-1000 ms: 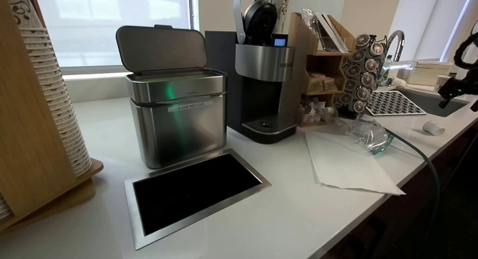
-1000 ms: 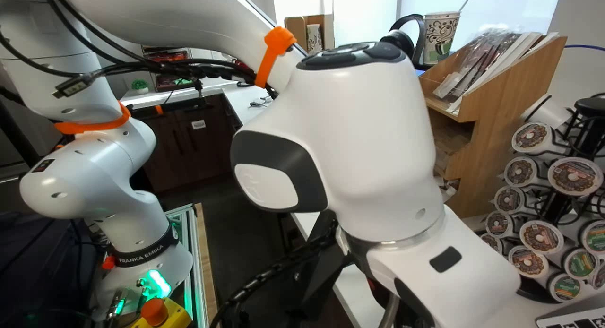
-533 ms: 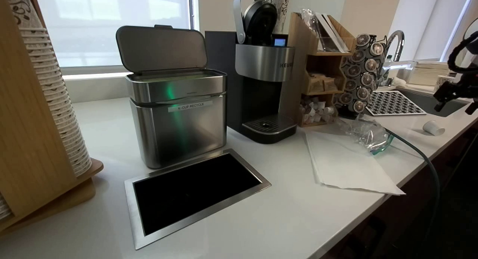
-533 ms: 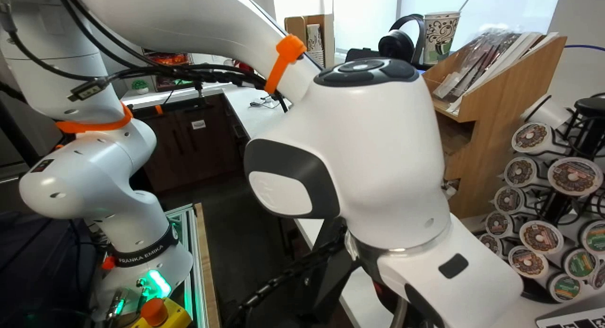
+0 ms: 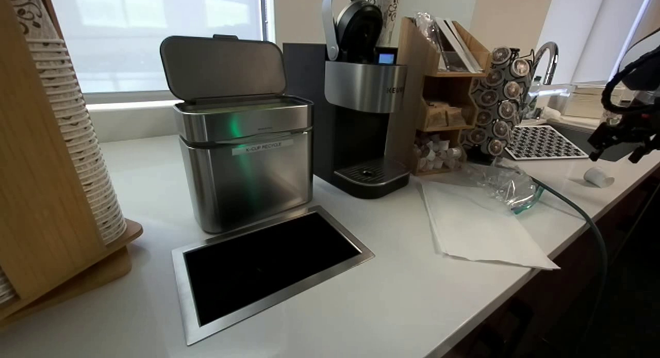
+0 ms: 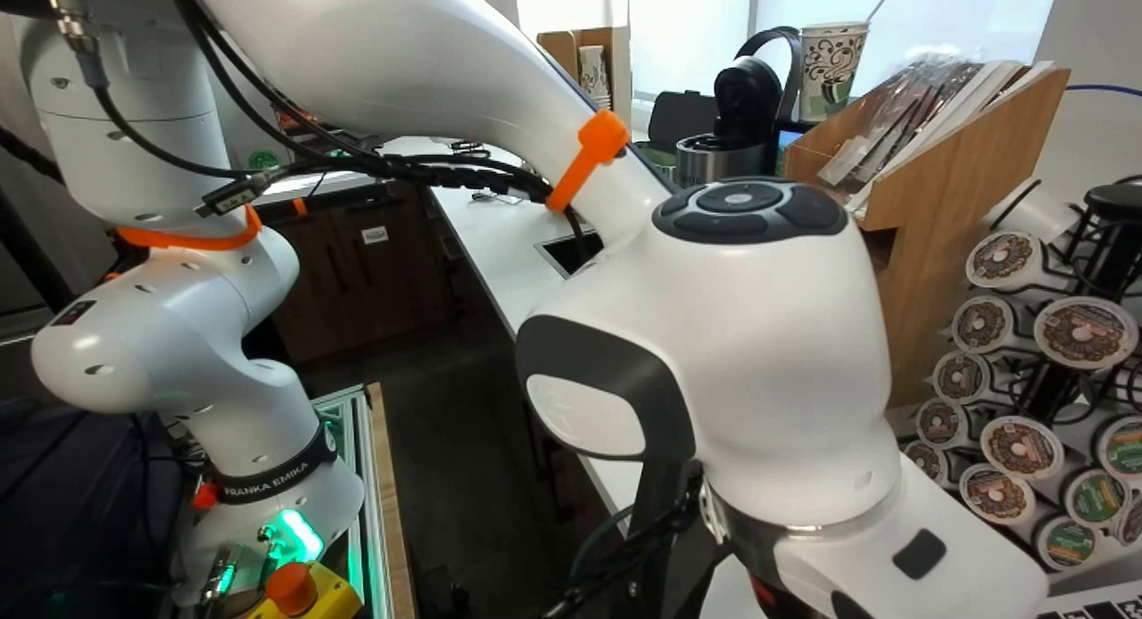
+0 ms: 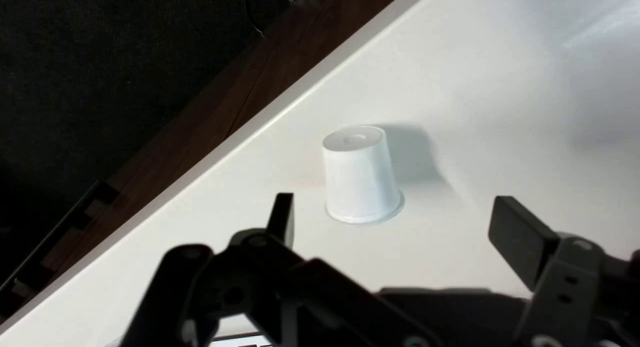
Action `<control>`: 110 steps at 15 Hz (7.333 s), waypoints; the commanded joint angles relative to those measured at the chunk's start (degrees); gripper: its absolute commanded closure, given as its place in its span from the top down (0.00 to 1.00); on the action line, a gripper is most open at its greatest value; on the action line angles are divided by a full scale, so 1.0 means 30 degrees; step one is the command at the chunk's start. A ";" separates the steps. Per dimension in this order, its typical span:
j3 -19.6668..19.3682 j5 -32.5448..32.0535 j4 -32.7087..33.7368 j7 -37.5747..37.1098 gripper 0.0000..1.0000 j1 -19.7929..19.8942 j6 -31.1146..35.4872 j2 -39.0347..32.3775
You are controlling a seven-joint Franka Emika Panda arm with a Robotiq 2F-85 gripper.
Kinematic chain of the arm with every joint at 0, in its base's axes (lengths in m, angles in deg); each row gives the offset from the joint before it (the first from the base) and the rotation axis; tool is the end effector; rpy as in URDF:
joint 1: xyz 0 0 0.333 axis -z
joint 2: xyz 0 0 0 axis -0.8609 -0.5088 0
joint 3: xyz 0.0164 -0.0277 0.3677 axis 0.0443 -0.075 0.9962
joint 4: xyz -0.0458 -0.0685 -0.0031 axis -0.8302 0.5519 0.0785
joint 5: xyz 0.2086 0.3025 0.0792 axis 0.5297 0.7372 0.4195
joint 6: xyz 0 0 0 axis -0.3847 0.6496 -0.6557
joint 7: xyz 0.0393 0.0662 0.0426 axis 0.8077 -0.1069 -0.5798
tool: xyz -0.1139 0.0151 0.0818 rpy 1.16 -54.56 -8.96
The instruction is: Put the white object upright
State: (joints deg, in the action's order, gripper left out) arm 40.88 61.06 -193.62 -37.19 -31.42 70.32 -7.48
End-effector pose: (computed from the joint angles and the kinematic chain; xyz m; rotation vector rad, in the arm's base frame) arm 0.3684 -0.4556 0.3517 2.7752 -1.0435 0.3701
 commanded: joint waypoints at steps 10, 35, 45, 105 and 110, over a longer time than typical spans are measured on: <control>0.3283 0.1853 0.1981 0.3507 1.00 0.3442 0.1344 -0.2685; 0.3959 0.1127 0.1358 -0.0183 0.29 0.3688 0.2335 -0.2515; 0.1182 0.1609 -0.1060 -0.8185 0.29 -0.0143 0.9245 -0.2552; -1.1404 0.9026 -0.2151 -1.5145 0.29 -1.7161 1.4560 -1.2334; -1.1360 0.9393 -0.2151 -1.5050 0.29 -1.7248 1.4467 -1.2682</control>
State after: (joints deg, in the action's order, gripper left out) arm 7.35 87.54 -199.85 -81.21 -81.98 112.87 -43.37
